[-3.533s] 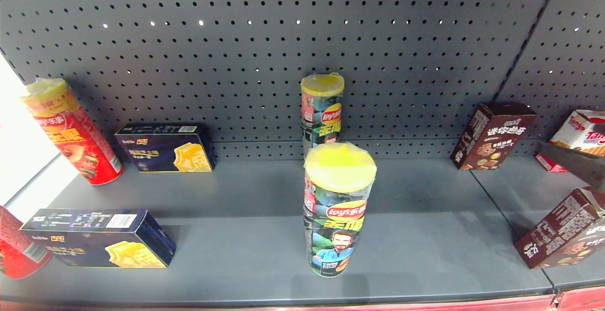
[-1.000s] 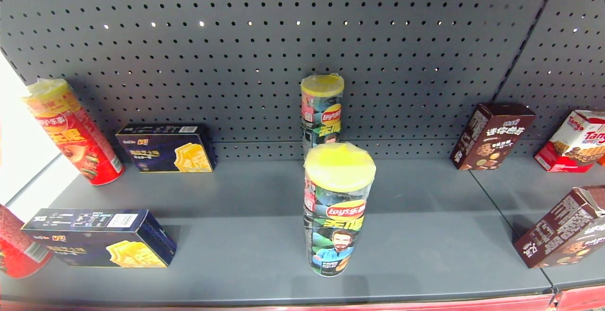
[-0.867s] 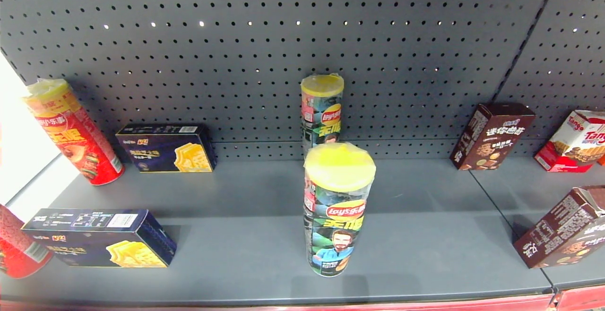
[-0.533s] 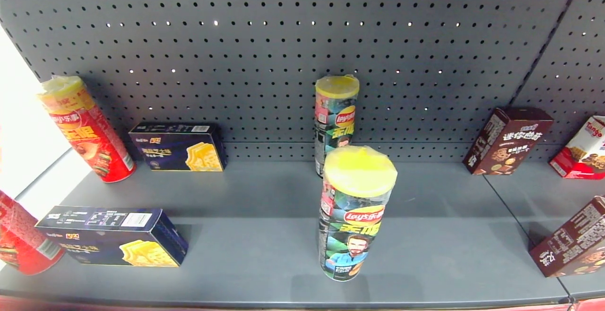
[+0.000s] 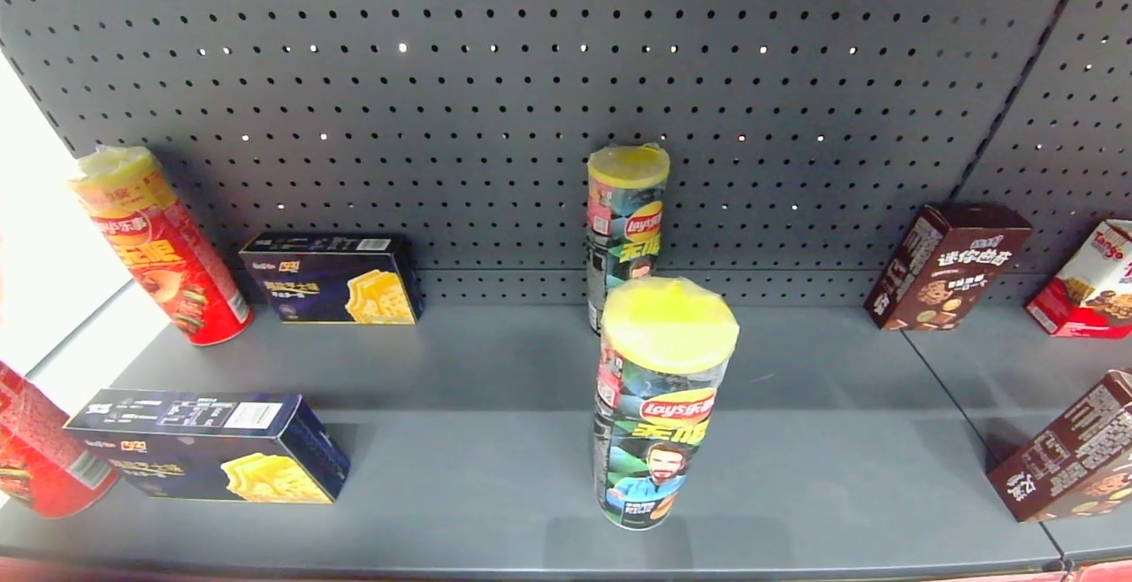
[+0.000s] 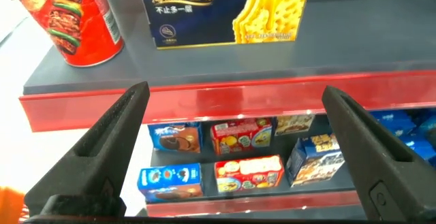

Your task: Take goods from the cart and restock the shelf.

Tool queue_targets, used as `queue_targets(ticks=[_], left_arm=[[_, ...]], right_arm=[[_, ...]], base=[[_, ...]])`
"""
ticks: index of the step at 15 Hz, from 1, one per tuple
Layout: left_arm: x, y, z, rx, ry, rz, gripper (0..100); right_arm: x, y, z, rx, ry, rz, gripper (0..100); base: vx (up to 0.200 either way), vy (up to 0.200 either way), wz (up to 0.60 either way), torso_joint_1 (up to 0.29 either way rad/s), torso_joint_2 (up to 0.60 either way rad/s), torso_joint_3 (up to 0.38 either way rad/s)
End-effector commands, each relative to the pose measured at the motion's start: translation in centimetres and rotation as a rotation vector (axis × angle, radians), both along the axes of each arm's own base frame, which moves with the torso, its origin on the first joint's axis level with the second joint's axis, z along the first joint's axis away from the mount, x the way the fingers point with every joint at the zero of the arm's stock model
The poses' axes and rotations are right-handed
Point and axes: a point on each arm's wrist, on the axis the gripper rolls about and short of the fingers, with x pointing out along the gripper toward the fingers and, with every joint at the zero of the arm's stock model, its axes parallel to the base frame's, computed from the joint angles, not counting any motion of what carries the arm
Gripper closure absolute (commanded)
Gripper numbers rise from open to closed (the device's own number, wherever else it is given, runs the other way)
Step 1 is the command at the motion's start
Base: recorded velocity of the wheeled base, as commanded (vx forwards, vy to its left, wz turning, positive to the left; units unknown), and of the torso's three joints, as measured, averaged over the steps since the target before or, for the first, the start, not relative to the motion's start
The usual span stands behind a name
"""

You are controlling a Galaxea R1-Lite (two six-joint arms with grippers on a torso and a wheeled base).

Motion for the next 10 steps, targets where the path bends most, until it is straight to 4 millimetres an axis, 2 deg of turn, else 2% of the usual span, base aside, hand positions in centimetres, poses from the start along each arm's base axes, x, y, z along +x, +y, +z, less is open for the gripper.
queue_targets(ticks=[1,9,10], left_arm=[[0.00,0.00,0.00,-0.001,0.000,-0.001,0],[-0.01,0.00,0.00,-0.003,-0.001,0.001,0],[0.00,0.01,0.00,-0.001,0.000,0.004,0]], right_arm=[[0.02,0.00,0.01,0.000,0.003,-0.001,0],[0.02,0.00,0.01,0.000,0.003,0.000,0],[0.02,0.00,0.01,0.000,0.003,0.000,0]], base=[[0.000,0.000,0.00,0.000,0.00,0.000],[0.000,0.000,0.00,0.000,0.00,0.000],[-0.200,0.000,0.00,0.002,0.00,0.002]])
